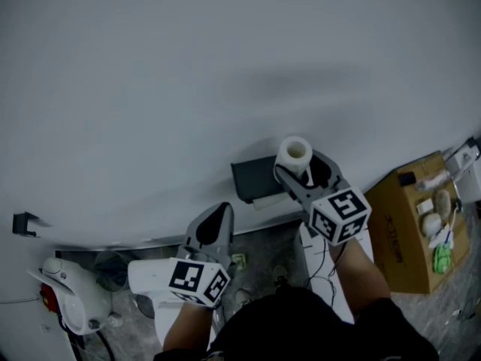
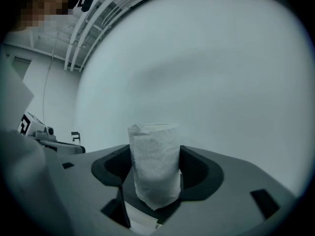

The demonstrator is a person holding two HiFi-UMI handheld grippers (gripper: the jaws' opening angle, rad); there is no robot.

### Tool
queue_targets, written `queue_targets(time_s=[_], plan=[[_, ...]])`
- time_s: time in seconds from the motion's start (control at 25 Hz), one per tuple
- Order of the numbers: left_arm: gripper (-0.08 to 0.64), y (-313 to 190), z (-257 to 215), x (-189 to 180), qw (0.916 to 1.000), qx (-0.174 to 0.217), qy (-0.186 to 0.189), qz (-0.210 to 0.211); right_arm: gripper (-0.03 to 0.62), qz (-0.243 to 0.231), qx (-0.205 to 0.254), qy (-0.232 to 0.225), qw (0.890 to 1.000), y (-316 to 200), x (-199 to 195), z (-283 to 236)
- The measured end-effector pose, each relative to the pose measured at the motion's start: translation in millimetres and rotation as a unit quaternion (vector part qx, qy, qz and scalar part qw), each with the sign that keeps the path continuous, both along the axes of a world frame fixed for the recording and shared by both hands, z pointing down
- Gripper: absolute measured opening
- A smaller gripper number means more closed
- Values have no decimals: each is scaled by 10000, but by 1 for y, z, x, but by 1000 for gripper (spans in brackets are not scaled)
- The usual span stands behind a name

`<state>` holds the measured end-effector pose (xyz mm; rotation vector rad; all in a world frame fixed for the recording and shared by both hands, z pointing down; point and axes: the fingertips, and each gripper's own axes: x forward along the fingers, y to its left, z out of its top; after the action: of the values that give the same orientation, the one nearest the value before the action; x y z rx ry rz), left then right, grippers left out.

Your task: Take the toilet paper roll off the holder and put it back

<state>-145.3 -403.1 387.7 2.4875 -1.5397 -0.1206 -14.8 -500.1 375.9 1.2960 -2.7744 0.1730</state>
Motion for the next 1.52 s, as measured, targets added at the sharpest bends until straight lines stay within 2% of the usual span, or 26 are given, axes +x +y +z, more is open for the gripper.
queue_targets(time_s=[0.8,1.2,1.52], plan=[[5,-6,3,4,9999,-28,-39,-101,298,-154,75,14,9999,-4,-2,7],[7,4,0,0,9999,35,-111,12,344,119,366,-52,9992,2,1,-3],[75,18,-7,-1,9994,133,-100,288,334,474,504,-239,9973,29,14,-23]])
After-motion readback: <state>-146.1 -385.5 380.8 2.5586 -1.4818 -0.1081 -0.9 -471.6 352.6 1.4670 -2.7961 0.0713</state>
